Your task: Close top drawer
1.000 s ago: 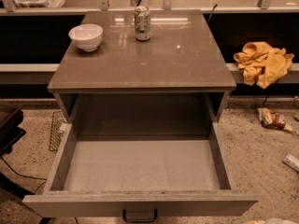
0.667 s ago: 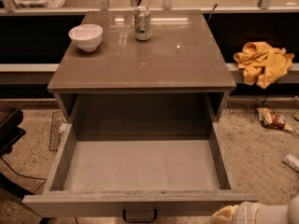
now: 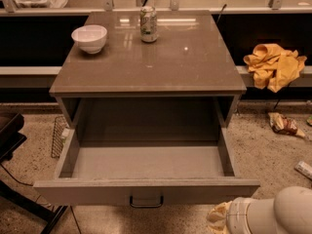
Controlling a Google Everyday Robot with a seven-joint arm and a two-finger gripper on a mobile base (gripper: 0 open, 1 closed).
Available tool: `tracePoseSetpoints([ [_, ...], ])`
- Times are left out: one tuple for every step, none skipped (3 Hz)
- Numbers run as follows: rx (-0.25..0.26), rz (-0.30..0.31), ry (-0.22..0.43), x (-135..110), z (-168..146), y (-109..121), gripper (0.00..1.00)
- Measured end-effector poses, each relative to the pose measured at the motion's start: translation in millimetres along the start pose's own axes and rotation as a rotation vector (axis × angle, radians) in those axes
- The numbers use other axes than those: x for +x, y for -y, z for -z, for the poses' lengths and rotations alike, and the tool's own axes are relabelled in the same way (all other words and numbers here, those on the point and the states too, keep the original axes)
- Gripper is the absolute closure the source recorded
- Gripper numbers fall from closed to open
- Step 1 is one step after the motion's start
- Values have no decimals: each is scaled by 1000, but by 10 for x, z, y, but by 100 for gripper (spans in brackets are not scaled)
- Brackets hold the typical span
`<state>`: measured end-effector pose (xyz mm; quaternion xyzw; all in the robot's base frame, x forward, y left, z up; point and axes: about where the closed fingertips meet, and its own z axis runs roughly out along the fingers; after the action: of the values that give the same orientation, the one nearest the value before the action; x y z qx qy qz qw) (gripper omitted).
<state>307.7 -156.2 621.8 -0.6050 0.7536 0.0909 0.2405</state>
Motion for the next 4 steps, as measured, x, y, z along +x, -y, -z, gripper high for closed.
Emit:
tracePoseSetpoints([
  [37,76,-21,-274,-174,467,100],
  [49,104,-30,-381,-229,612,100],
  [67,178,-53,-709,-370,996,100],
  [75,252,-76,-1031,-521,1320,100],
])
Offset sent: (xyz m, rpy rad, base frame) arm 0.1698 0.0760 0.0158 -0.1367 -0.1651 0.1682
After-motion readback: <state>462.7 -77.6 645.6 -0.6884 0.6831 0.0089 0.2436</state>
